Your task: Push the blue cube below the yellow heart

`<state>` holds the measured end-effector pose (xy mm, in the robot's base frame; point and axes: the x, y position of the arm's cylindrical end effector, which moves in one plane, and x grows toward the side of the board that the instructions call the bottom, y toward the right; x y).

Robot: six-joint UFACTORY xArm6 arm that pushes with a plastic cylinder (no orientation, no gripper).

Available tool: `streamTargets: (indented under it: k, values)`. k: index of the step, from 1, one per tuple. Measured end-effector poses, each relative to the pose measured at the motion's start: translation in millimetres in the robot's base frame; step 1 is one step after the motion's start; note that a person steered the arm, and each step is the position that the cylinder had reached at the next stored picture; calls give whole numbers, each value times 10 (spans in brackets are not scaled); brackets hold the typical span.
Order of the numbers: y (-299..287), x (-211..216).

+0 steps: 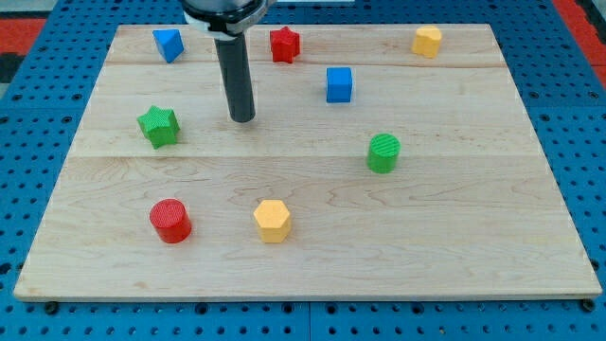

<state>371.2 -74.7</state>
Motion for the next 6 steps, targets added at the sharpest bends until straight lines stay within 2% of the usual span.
streamTargets:
  k: [1, 3, 4, 6]
  values:
    - [632, -105]
    - [779, -509]
    - [1304, -539]
    - [1935, -615]
